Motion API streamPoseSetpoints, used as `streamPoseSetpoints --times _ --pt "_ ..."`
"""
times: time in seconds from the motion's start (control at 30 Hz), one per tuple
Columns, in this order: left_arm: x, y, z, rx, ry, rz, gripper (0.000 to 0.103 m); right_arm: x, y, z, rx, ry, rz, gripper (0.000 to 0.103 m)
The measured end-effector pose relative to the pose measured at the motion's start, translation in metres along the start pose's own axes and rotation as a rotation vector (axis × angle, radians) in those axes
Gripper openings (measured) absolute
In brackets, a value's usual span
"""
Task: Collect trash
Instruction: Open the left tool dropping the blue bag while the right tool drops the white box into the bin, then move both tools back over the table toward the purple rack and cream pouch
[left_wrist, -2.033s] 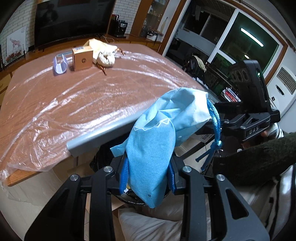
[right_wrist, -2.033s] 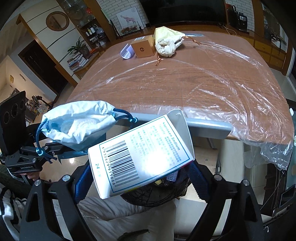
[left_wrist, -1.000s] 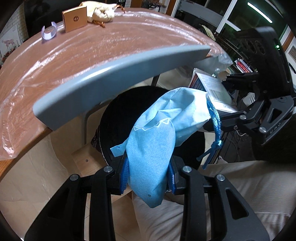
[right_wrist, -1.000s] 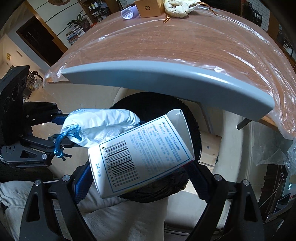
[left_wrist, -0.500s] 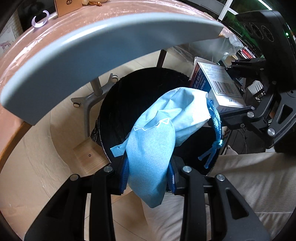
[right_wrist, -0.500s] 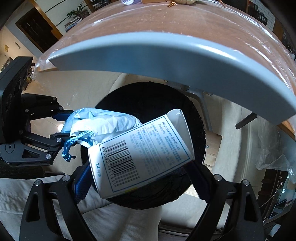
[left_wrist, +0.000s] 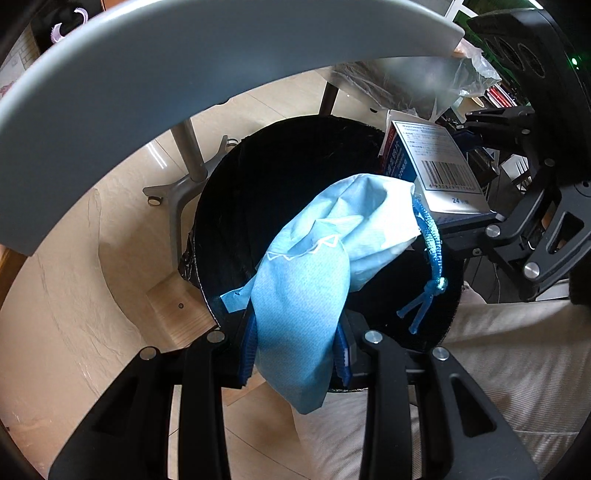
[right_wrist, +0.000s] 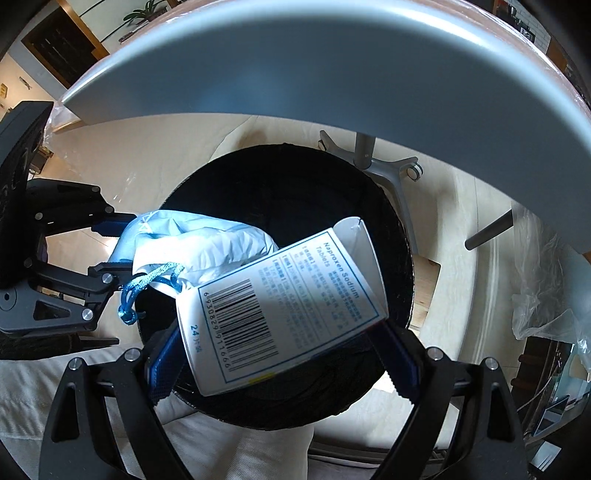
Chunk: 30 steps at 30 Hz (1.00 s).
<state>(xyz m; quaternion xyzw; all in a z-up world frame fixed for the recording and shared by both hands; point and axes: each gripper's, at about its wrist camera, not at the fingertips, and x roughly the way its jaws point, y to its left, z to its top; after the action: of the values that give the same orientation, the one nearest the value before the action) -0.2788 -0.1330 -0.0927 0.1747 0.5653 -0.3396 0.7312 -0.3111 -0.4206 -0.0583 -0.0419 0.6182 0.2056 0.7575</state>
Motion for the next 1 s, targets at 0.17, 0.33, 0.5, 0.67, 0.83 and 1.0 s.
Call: streamPoseSetpoints --times 0.17,0.33,0.5,0.67,0.83,1.0 --pt "0.009 -0.007 0.005 0.011 0.007 0.010 0.035 0.007 0.002 -0.002 -0.005 0.018 -0.008 0.089" --pt "0.017 -0.012 0.012 0.018 0.013 0.021 0.036 0.010 0.000 -0.002 -0.003 0.029 -0.018 0.089" --pt "0.013 -0.012 0.013 0.001 -0.009 0.031 0.059 0.009 -0.001 -0.002 0.004 0.021 -0.044 0.090" --pt "0.002 -0.008 0.008 -0.031 -0.035 0.030 0.063 -0.004 -0.009 -0.012 0.039 0.015 -0.032 0.090" --pt "-0.025 -0.001 0.000 -0.080 -0.081 0.032 0.071 -0.034 -0.019 -0.024 0.091 -0.033 -0.020 0.093" --pt "-0.092 -0.001 0.004 -0.088 -0.238 0.007 0.071 -0.106 -0.019 -0.025 0.099 -0.204 0.019 0.093"
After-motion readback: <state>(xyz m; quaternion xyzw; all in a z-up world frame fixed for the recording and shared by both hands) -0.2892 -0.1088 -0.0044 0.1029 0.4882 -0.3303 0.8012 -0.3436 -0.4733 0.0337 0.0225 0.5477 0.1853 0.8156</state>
